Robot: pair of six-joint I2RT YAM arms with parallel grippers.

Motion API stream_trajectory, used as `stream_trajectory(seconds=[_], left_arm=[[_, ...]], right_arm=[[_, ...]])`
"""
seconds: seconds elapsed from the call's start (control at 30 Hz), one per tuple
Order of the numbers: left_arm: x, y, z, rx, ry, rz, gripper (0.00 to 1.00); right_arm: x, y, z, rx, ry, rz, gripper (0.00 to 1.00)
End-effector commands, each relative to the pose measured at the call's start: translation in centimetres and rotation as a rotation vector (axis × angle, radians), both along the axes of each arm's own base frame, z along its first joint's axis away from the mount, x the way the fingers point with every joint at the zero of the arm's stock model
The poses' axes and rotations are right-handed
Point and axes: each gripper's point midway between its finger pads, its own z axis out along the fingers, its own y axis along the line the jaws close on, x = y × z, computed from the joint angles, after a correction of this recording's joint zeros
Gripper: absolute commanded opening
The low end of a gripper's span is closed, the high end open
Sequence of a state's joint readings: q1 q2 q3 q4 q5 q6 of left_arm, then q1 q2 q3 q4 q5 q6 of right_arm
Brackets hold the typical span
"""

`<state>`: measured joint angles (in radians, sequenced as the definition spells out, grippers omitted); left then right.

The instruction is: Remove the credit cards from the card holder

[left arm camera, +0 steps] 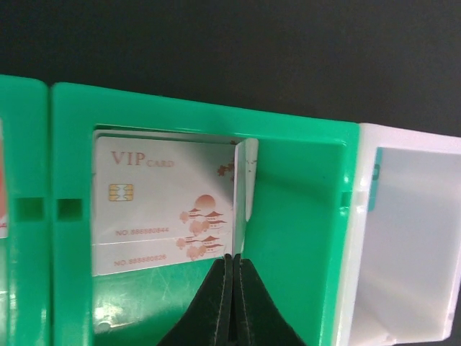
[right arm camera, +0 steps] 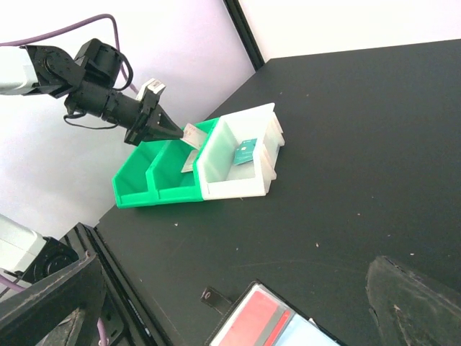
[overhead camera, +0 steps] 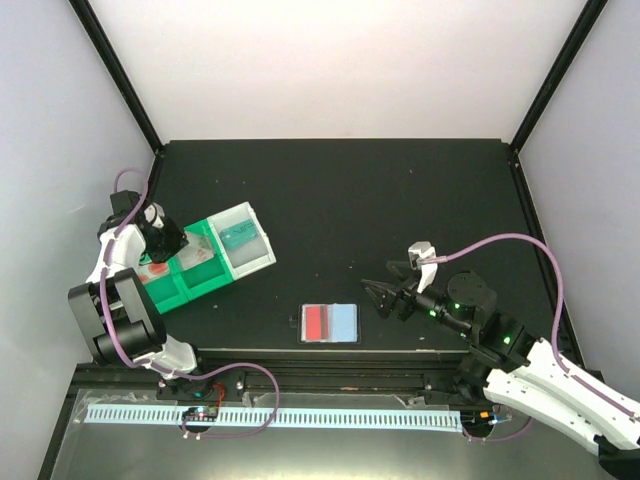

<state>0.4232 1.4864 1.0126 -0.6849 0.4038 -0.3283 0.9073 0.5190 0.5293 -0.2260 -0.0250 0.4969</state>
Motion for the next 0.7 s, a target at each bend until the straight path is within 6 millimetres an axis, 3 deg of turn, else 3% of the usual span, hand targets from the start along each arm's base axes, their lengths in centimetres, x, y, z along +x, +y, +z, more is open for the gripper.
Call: stream_trajectory(seconds=[0.0, 0.67], left_arm=[[0.02, 1.92, -0.14, 0.049, 0.013, 0.065, 0.02], [-0.66, 2.44, -1.07, 0.057, 0.076, 0.089, 0.08]], right_arm=[[-0.02, -0.32, 1.94, 0.04, -0.027, -0.01, 1.0], [-0.56, 0.15, 1.5, 0.055, 0.01, 0.025, 1.0]])
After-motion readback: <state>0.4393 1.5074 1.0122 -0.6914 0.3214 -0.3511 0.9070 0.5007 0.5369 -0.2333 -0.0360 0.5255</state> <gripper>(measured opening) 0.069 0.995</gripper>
